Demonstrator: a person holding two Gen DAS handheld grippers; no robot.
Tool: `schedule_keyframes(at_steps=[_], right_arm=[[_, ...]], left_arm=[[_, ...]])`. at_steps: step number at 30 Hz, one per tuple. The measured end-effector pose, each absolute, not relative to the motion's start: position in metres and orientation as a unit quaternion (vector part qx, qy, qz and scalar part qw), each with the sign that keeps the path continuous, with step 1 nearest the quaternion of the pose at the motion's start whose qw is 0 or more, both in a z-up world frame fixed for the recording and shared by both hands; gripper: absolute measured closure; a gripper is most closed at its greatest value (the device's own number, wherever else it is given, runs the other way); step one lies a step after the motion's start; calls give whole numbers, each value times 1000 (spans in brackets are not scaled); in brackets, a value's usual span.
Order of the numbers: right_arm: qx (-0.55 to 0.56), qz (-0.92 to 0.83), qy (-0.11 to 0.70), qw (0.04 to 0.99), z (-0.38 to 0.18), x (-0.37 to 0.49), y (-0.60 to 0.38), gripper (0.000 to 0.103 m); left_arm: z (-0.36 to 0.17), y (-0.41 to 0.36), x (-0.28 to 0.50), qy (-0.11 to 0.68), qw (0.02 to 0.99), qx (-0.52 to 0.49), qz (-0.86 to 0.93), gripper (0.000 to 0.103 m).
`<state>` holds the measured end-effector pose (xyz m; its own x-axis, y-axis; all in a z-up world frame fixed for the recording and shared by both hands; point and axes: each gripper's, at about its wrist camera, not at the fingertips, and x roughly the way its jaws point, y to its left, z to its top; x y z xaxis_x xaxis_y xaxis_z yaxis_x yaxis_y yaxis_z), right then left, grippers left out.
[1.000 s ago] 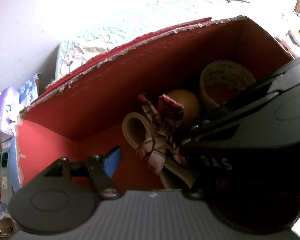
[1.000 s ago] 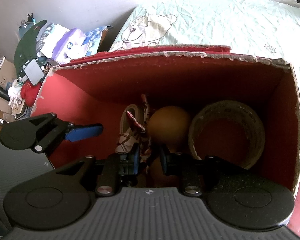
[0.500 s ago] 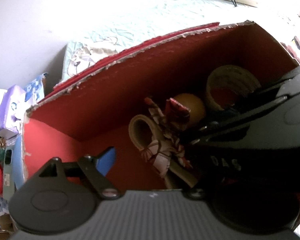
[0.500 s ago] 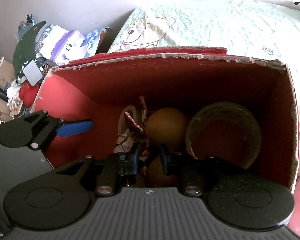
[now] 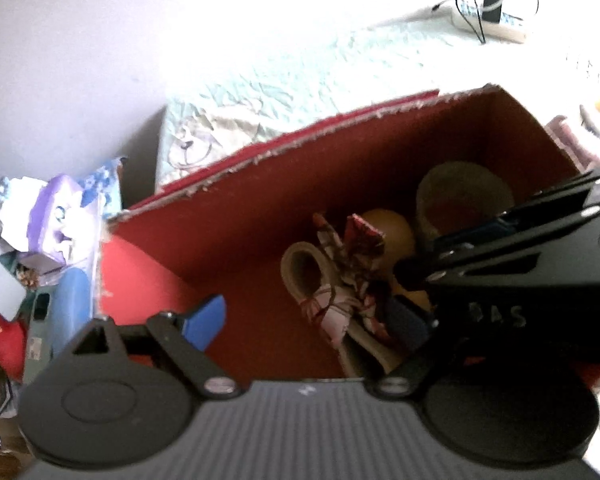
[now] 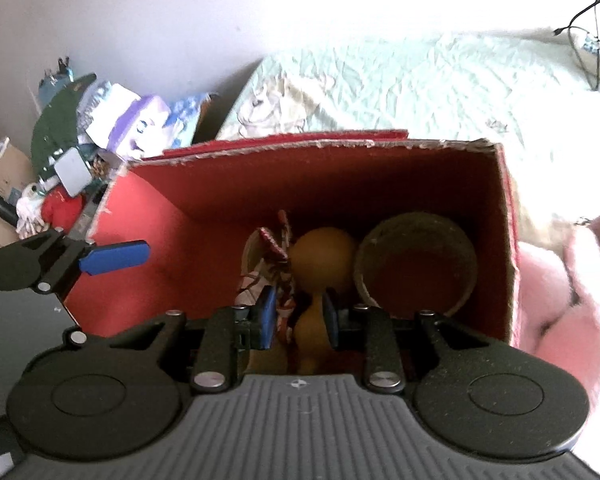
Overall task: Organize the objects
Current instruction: 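Withdraw the right tool from the box toward the red gift box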
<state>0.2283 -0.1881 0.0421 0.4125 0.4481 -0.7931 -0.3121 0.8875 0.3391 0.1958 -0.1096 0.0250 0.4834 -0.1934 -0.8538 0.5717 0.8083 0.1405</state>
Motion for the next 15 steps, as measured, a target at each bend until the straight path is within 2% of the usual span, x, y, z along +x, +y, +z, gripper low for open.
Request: schedule_keyframes(at_steps=[15], right_arm=[[81,210,413,883,76,164,-201,64]], left_arm=[[63,-57,156,436,864,178,-176,8]])
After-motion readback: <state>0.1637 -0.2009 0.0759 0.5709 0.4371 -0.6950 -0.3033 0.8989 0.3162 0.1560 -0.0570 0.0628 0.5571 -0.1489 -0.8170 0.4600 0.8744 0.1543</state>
